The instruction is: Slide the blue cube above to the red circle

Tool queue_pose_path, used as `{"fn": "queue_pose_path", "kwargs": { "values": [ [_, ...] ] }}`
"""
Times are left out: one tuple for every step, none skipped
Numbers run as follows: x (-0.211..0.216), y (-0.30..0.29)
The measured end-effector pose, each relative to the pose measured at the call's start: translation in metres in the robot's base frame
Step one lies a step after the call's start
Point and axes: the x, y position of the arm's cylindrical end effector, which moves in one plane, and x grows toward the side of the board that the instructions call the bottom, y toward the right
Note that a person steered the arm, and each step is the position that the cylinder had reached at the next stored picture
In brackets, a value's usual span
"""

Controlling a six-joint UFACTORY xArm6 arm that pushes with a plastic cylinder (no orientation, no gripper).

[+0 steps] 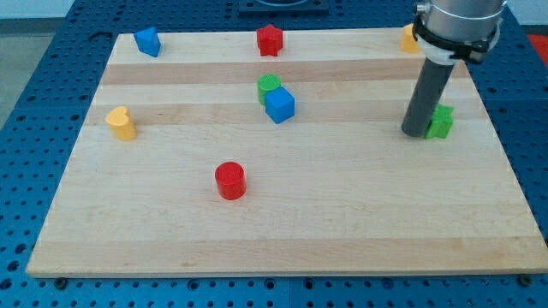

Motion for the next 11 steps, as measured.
{"fn": "queue_pose_path", "kwargs": {
  "values": [
    [-0.017,-0.013],
    [-0.041,-0.025],
    [-0.067,-0.04],
    [-0.075,-0.079],
    [-0.074,-0.139],
    [-0.059,-0.196],
    [-0.027,-0.223],
    [-0.004,-0.246],
    [0.005,-0.248],
    [0.008,-0.249],
    [0.008,-0.241]
  ]
}}
